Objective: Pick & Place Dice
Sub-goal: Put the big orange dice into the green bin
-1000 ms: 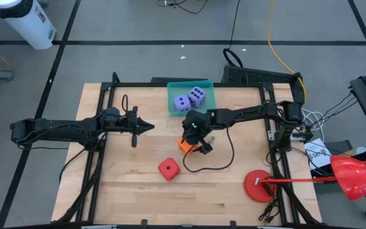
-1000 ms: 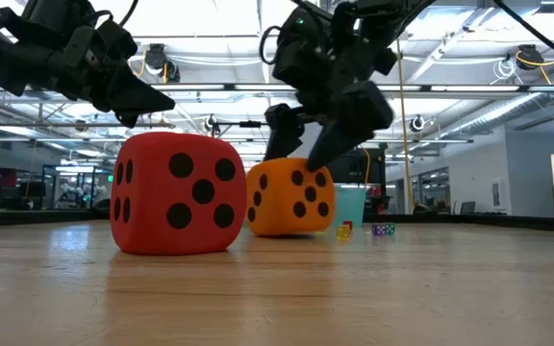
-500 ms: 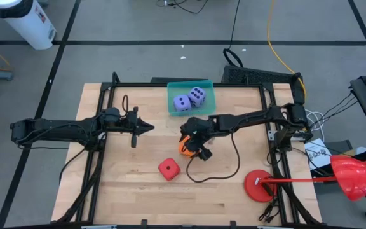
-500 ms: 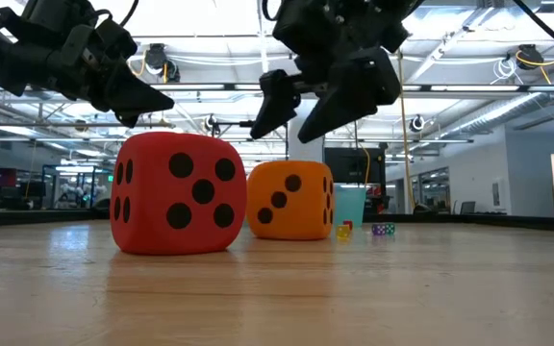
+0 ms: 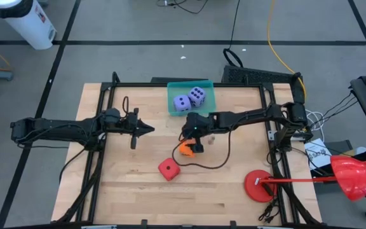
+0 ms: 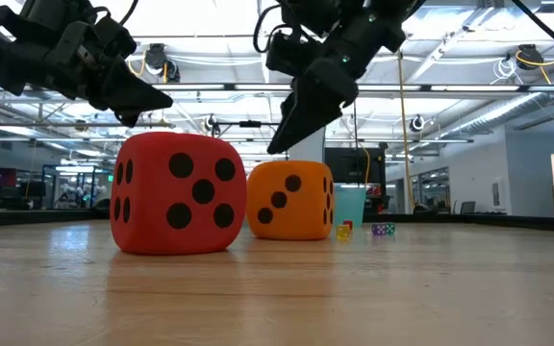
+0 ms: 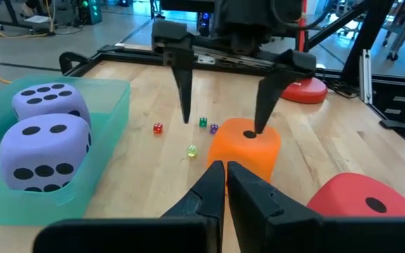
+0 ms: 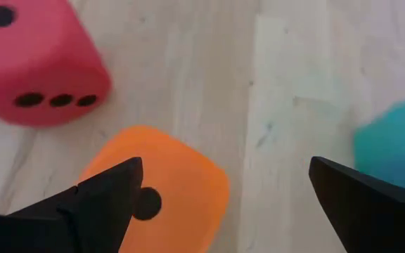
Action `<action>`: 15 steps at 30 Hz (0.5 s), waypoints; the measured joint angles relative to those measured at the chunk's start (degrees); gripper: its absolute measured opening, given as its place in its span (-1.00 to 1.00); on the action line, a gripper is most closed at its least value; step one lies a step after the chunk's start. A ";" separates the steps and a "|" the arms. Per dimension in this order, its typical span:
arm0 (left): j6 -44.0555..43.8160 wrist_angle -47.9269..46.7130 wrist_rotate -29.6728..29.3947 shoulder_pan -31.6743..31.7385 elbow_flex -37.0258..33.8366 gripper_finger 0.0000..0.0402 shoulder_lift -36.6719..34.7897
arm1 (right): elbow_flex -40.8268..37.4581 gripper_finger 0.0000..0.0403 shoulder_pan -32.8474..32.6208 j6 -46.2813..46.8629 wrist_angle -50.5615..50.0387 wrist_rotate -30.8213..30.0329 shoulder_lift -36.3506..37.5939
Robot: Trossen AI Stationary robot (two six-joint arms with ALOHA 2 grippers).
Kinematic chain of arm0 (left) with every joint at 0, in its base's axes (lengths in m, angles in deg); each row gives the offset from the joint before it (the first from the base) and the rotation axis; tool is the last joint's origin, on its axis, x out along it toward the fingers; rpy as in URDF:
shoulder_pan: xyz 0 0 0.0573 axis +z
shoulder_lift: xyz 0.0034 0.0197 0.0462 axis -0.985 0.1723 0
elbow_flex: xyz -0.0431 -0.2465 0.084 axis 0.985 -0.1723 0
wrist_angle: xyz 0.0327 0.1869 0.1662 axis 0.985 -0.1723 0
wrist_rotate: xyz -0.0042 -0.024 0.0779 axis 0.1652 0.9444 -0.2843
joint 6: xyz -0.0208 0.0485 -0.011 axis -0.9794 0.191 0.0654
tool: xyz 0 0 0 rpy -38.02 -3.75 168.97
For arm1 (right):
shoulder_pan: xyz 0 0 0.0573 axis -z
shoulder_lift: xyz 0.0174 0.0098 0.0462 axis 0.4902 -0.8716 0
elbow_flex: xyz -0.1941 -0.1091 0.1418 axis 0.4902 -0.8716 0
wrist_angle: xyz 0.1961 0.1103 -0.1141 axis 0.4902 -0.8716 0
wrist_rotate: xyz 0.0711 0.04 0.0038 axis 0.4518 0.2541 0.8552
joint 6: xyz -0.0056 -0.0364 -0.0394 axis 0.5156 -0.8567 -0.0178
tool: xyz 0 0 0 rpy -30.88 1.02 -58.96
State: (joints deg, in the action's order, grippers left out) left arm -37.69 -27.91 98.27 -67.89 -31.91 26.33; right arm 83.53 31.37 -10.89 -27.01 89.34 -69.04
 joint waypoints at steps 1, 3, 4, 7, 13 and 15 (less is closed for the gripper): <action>0.00 0.00 -0.02 0.00 0.00 -0.87 0.00 | 0.00 0.99 -0.47 1.57 -0.48 0.14 0.05; 0.02 -0.04 -0.02 0.00 0.00 -0.87 0.00 | 0.00 0.99 -1.51 4.99 -0.93 0.47 0.05; 0.04 -0.05 -0.02 0.00 0.00 -0.87 0.01 | 0.00 0.99 -2.00 6.56 -1.07 0.77 0.05; 0.04 -0.30 -0.02 0.00 0.00 -0.87 0.00 | 0.00 0.99 -3.07 10.74 -1.07 1.75 0.05; 0.28 -0.37 -0.02 0.00 0.00 -0.87 0.00 | 0.00 0.99 -3.40 20.17 -2.33 1.36 0.59; 0.39 -0.37 -0.02 0.00 0.00 -0.87 0.02 | 0.00 0.99 -3.69 20.38 -3.51 -0.43 0.58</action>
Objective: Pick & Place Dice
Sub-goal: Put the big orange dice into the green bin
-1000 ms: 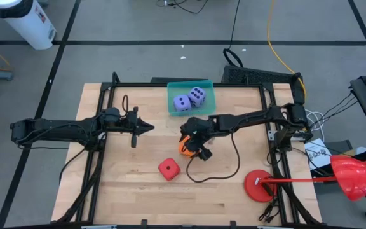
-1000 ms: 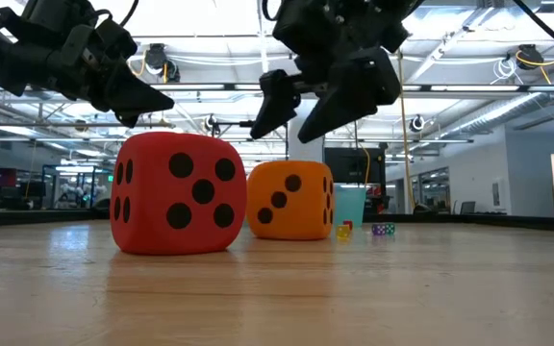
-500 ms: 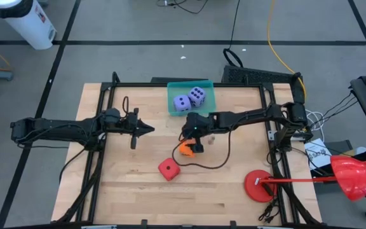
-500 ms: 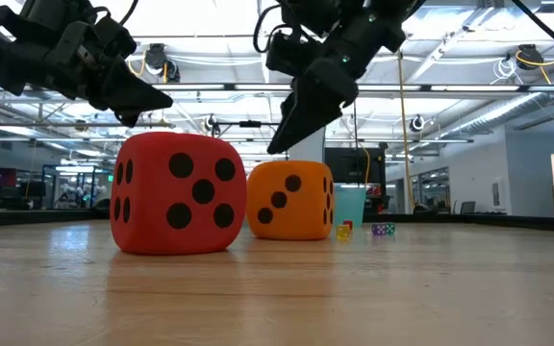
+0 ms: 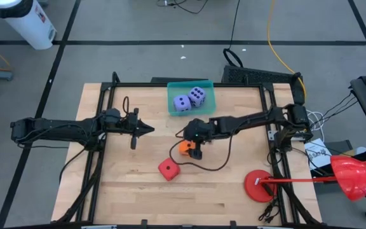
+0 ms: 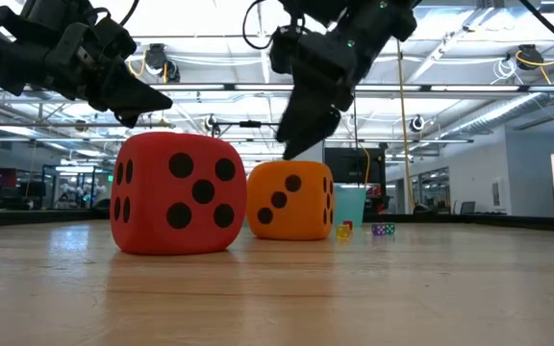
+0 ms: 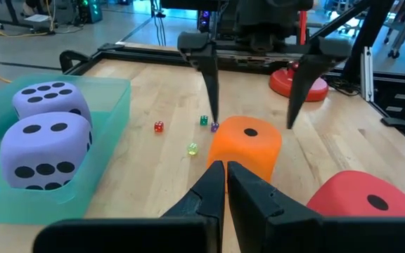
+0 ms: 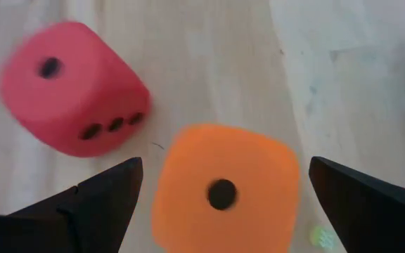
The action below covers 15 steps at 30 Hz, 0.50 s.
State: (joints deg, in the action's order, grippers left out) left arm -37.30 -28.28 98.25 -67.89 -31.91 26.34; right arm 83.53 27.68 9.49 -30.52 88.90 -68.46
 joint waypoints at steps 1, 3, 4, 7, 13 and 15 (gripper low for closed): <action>0.07 0.00 -0.01 0.00 0.00 -0.87 -0.02 | 0.00 0.99 -0.27 0.02 -1.07 -1.65 -0.02; 0.09 0.00 -0.02 0.00 0.00 -0.87 -0.01 | 0.00 0.99 -0.71 -0.02 -2.36 -5.11 -0.08; 0.12 0.02 -0.02 0.00 0.00 -0.87 -0.02 | 0.00 0.99 -0.89 0.00 -2.46 -6.04 -0.05; 0.66 0.04 -0.02 0.00 0.00 -0.87 -0.02 | 0.00 0.99 -1.32 -0.07 -2.76 -6.77 -0.05; 0.71 0.07 -0.04 -0.01 0.00 -0.87 -0.02 | 0.00 0.99 -1.83 0.67 -2.00 -5.09 -1.22; 0.71 0.07 -0.07 0.00 0.00 -0.87 -0.02 | -0.02 0.99 -1.86 1.71 -2.02 -5.03 -1.20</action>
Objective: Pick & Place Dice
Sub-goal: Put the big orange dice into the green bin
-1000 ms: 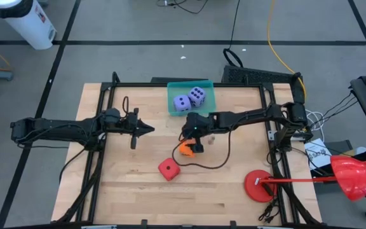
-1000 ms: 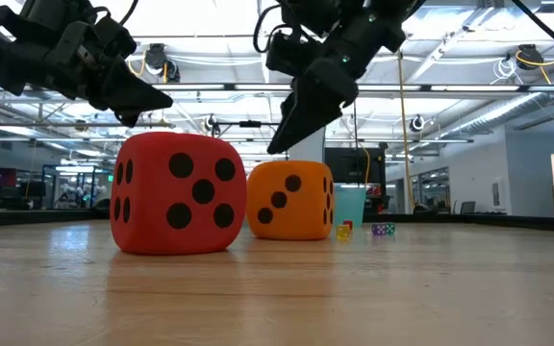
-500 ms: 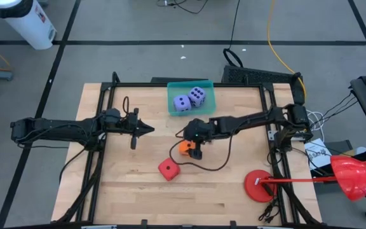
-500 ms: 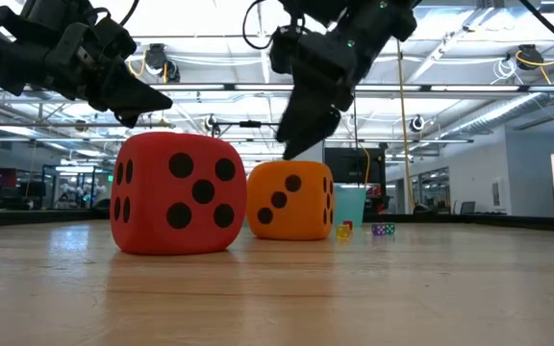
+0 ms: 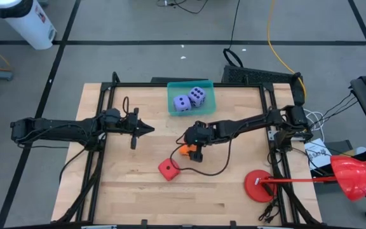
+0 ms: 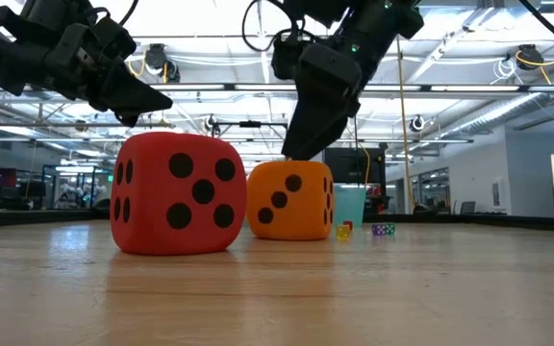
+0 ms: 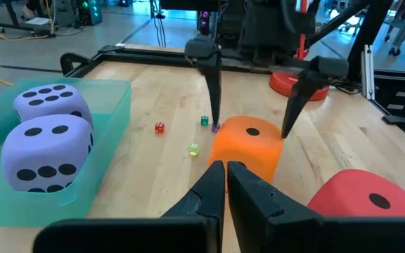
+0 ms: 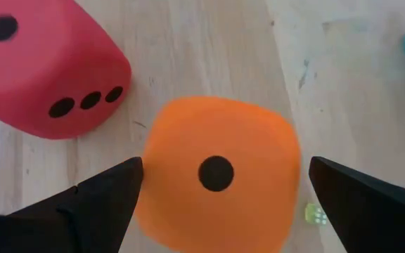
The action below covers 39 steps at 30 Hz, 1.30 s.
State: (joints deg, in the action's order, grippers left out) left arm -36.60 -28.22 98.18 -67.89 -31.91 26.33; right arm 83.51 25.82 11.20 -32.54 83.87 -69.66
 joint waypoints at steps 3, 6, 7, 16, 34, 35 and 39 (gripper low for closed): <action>-0.02 0.00 0.00 0.00 0.00 -0.87 0.00 | 0.04 0.99 0.04 1.32 0.11 -0.07 -0.02; -0.02 0.00 0.00 0.00 0.00 -0.87 0.01 | 0.02 0.99 0.05 1.47 0.24 -0.03 -0.68; -0.04 0.01 0.00 0.00 0.00 -0.87 0.00 | 0.02 0.99 0.04 1.49 0.24 0.66 -0.86; -0.42 0.00 0.02 -0.01 0.00 -0.87 0.01 | 0.35 0.99 0.32 1.31 2.66 4.08 -5.29; -0.61 -0.15 0.07 0.00 0.00 -0.87 0.00 | 0.06 0.99 3.41 -1.74 -2.07 0.01 -3.10; -0.63 -0.14 0.20 0.00 0.00 -0.87 0.00 | 0.02 0.99 3.41 -1.95 -2.09 -0.14 -2.33; -0.63 -0.17 0.42 -0.01 0.00 -0.87 0.02 | -0.17 0.99 3.54 -1.93 -1.74 -0.96 -0.67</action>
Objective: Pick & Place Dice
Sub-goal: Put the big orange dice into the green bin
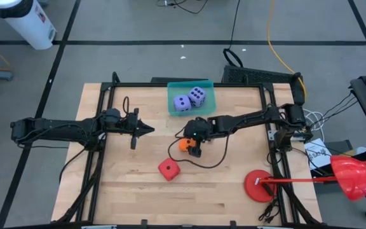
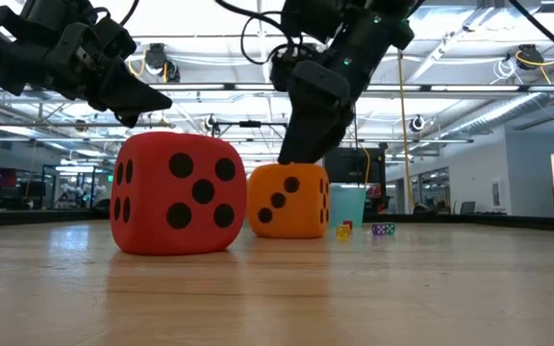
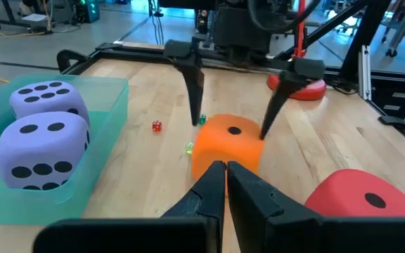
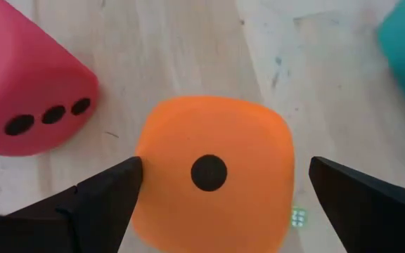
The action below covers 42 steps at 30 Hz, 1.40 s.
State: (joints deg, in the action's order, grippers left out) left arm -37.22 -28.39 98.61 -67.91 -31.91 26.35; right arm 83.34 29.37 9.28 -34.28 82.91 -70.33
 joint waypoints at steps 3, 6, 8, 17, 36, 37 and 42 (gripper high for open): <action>0.01 -0.11 0.00 0.01 0.00 -0.87 0.00 | -0.14 0.99 -0.06 0.12 -0.26 -0.62 1.36; 0.01 -0.15 0.00 0.01 0.00 -0.87 0.00 | -0.12 0.99 -0.02 3.00 -0.07 -0.20 1.99; 0.01 -0.19 0.00 0.01 0.00 -0.87 0.00 | -0.09 0.99 -0.03 4.57 0.26 0.06 2.15; 0.20 -0.31 0.09 0.00 0.00 -0.87 0.00 | 0.03 0.99 -0.81 -2.48 -1.97 0.51 2.17; 0.45 -0.33 1.11 -0.01 0.00 -0.87 0.00 | -1.05 0.99 1.22 -7.37 -1.92 5.30 2.28; 0.45 -0.33 1.11 0.00 0.00 -0.87 0.00 | -1.42 0.99 1.36 -7.45 -1.66 5.21 2.29; 0.58 -0.23 1.11 -0.01 0.00 -0.87 0.00 | -4.54 0.99 2.26 -7.52 2.73 6.30 2.60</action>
State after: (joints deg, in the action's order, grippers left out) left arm -36.64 -28.62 99.71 -67.92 -31.91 26.35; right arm 78.80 31.63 1.75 -31.55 89.21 -67.73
